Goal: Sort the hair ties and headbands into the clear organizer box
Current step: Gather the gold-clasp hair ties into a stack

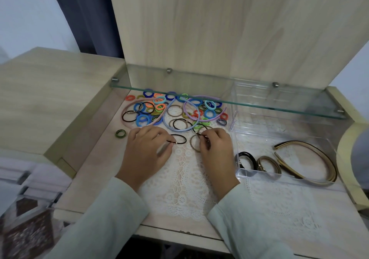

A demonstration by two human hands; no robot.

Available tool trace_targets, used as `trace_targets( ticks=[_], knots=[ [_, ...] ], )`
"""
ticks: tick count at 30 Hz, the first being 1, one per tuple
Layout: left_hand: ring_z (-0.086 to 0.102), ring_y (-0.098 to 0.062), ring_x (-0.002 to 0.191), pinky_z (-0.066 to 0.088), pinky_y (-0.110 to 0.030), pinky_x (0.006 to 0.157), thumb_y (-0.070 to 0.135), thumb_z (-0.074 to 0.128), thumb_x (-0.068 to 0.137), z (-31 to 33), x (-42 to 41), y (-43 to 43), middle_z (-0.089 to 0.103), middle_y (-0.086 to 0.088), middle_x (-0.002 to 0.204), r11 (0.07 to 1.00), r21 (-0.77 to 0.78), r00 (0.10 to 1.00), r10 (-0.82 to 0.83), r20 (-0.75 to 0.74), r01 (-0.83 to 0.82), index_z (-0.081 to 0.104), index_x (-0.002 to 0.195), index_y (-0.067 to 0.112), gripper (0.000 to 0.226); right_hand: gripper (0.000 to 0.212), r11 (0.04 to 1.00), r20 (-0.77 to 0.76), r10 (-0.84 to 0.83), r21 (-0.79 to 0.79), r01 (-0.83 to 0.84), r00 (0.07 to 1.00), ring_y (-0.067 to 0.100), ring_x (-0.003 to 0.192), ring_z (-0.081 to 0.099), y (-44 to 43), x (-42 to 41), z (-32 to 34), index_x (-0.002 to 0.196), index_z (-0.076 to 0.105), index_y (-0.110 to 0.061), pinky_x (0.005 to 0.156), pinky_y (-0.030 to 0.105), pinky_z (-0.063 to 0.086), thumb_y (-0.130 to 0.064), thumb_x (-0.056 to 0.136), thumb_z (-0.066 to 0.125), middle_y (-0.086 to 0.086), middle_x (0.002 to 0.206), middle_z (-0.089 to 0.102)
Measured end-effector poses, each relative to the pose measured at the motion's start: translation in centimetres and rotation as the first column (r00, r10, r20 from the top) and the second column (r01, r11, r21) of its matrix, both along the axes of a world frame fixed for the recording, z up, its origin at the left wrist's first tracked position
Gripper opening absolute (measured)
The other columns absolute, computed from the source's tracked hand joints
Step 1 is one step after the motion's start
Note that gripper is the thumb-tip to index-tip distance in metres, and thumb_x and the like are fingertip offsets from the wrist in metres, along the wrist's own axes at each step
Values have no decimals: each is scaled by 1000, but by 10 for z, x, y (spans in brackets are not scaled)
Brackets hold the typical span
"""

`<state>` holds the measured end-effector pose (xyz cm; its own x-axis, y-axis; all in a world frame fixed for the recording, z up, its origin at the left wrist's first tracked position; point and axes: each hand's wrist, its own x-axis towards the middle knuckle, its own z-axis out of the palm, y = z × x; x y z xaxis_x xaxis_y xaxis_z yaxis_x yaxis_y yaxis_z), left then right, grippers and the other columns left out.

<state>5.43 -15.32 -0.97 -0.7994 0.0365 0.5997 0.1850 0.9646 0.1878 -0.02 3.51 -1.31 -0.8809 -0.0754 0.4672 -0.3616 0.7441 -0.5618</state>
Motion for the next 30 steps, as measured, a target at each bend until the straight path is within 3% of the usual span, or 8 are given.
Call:
trace_targets(
  ticks=[2, 5, 12, 16, 21, 26, 30],
  knots=[
    [61, -12, 94, 36, -34, 87, 36, 61, 85, -1, 2, -4, 67, 16, 93, 1000, -15, 1000, -1, 4, 1, 71, 92, 34, 12, 12, 1000, -40, -20, 19, 20, 999, 24, 92, 54, 1, 1, 1, 96, 71, -13, 74, 35, 48, -15, 86, 66, 5, 100, 62],
    [61, -12, 94, 38, -33, 86, 34, 61, 83, -3, 6, -11, 67, 16, 93, 999, 26, 999, -33, 18, 33, 72, 90, 33, 12, 11, 997, -79, -30, 66, 35, 996, 24, 88, 54, 1, 2, 2, 94, 71, -17, 69, 33, 44, -17, 83, 69, 3, 98, 62],
    [60, -8, 91, 36, -28, 79, 34, 55, 83, -2, 9, -10, 65, 18, 93, 988, 115, 989, -113, 99, 101, 71, 89, 33, 17, 10, 997, -61, -56, 40, 59, 997, 29, 101, 48, 0, 2, 1, 93, 71, -16, 75, 36, 45, -17, 84, 68, 10, 110, 56],
    [60, -7, 92, 33, -24, 80, 33, 56, 82, -3, 11, -10, 65, 18, 94, 987, 131, 989, -110, 100, 97, 71, 93, 33, 19, 7, 999, -68, -24, 38, 27, 997, 25, 96, 43, -1, 2, -1, 90, 70, -12, 72, 32, 42, -11, 84, 68, 9, 105, 52],
    [62, -12, 96, 36, -30, 84, 29, 51, 85, -4, 9, -9, 67, 14, 99, 987, 149, 997, 56, 46, -62, 70, 103, 29, 26, 11, 999, -46, 21, 26, -20, 999, 21, 88, 45, 0, 3, 0, 93, 70, -6, 74, 31, 41, -4, 84, 65, 7, 91, 56],
    [61, -17, 101, 43, -39, 87, 32, 51, 86, -9, 5, -14, 65, 10, 104, 967, 176, 980, 168, 105, -185, 69, 103, 28, 25, 10, 999, -49, 42, -29, -43, 998, 20, 86, 47, 0, 3, 2, 94, 69, -10, 74, 36, 45, -7, 85, 64, 3, 90, 59],
    [56, -19, 119, 41, -40, 97, 36, 47, 87, -13, 3, -15, 62, 3, 124, 955, 200, 963, 180, 199, -220, 66, 111, 24, 33, 11, 991, -105, 81, -98, -91, 991, 16, 86, 48, -1, 6, 5, 96, 68, -13, 75, 27, 40, -11, 86, 64, 0, 92, 61]
  ],
)
